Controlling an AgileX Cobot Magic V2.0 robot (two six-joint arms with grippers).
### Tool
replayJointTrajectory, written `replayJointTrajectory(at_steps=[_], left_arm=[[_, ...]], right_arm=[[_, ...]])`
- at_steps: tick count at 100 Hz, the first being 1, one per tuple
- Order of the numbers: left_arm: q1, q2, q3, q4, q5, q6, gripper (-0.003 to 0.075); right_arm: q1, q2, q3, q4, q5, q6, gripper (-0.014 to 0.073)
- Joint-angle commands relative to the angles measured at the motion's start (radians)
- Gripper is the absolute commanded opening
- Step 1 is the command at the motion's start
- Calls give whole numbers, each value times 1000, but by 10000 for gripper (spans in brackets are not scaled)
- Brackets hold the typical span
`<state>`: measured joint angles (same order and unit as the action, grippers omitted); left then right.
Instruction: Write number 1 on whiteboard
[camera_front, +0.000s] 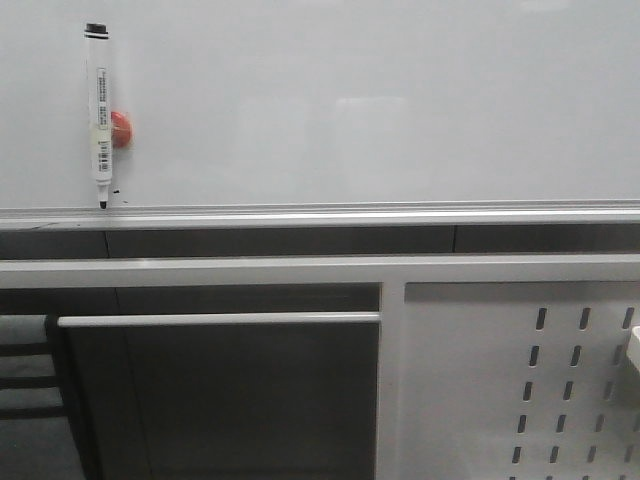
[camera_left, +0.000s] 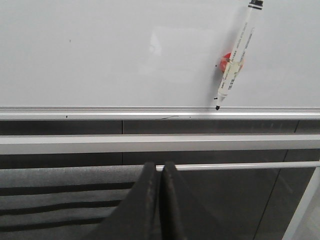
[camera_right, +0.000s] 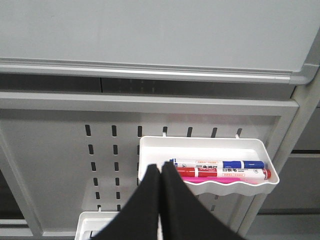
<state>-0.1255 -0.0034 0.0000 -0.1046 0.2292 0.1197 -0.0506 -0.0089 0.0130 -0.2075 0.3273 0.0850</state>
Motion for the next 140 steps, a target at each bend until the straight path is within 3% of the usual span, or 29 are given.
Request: replayJointTrajectory(at_steps=[1, 85, 95, 112, 121, 140], left_arm=[[-1, -31, 24, -7, -82, 0, -21], [-1, -31, 24, -26, -86, 0, -21], [-1, -31, 24, -94, -128, 0, -21], [-1, -31, 24, -261, -150, 0, -21], [-1, -31, 24, -277, -145, 0, -21], [-1, -31, 24, -315, -158, 0, -21]], right_arm=[[-6, -19, 9, -19, -24, -9, -69], [-6, -19, 9, -32, -47, -9, -69], [-4, -19, 9, -18, -159, -9, -69], [-4, -19, 9, 15, -485, -6, -69], [-4, -19, 9, 20, -636, -6, -69], [-4, -19, 9, 26, -734, 53, -69]])
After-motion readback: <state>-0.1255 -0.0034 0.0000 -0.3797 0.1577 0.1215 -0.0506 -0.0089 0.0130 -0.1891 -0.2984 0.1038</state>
